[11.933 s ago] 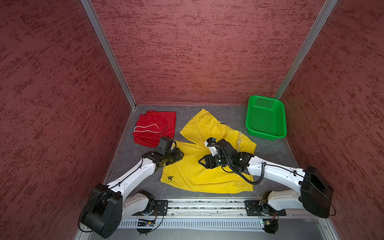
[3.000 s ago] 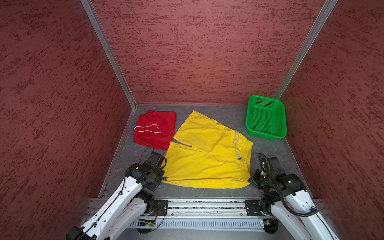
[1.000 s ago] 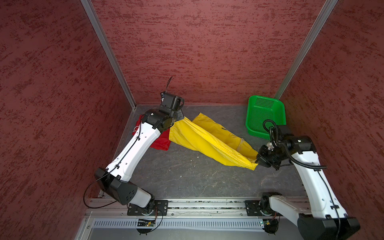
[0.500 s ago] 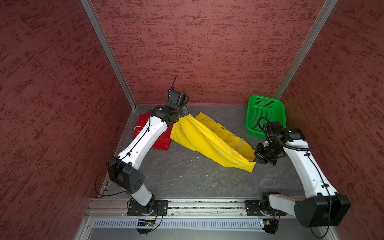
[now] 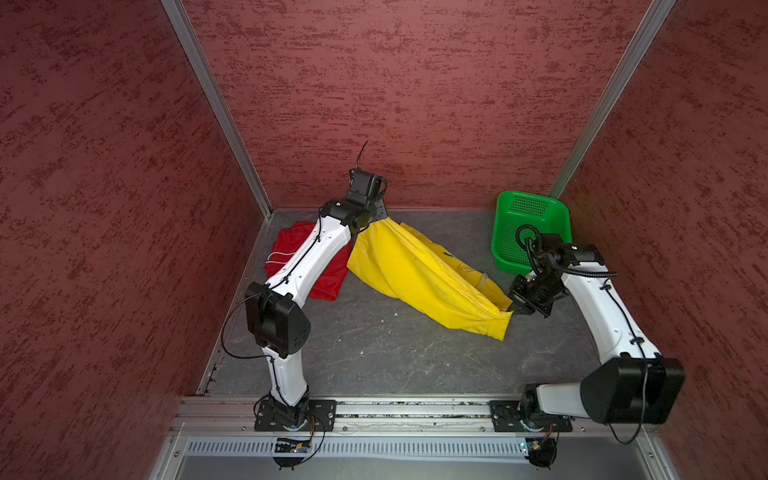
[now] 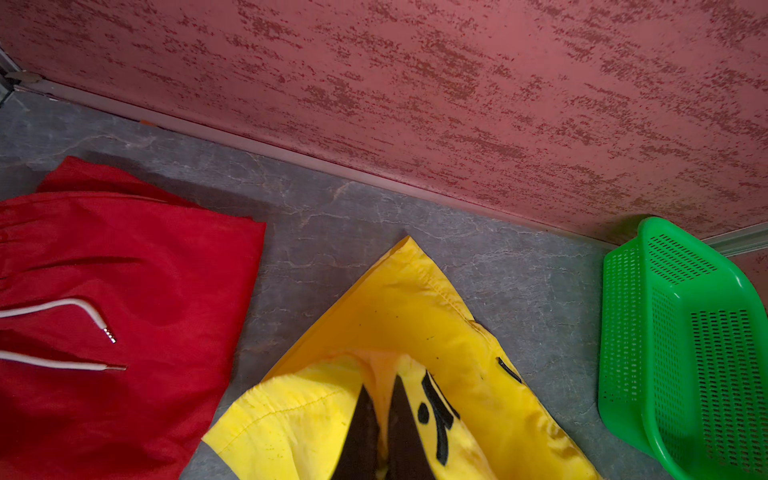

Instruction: Fold and stack the shorts

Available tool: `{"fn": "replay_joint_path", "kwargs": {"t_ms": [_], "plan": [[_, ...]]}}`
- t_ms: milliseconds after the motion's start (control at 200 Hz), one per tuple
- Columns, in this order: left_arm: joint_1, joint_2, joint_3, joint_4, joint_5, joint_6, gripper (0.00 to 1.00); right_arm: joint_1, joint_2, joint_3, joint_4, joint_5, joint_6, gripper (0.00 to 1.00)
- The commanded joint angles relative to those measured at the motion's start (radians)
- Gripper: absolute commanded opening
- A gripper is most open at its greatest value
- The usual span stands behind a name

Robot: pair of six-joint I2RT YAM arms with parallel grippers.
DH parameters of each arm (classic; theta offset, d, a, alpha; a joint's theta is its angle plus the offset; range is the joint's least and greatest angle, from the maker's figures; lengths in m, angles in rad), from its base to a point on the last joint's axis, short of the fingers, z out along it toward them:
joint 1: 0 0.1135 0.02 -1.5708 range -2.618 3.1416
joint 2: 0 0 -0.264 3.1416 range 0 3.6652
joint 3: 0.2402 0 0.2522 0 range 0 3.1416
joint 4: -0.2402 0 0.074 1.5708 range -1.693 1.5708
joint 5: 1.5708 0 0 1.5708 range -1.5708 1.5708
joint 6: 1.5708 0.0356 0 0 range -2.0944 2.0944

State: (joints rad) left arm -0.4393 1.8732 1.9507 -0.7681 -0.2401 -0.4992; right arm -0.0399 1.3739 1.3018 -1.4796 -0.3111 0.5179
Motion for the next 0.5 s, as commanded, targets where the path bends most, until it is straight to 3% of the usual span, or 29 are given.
{"fn": "replay_joint_path", "kwargs": {"t_ms": [0, 496], "plan": [[0.016, 0.042, 0.053, 0.031, -0.013, 0.017, 0.00, -0.018, 0.019, 0.024, 0.000, 0.040, -0.037, 0.00], [0.017, 0.249, 0.236, 0.019, -0.010, 0.034, 0.00, -0.068, 0.147, 0.020, 0.102, 0.026, -0.072, 0.00]]}}
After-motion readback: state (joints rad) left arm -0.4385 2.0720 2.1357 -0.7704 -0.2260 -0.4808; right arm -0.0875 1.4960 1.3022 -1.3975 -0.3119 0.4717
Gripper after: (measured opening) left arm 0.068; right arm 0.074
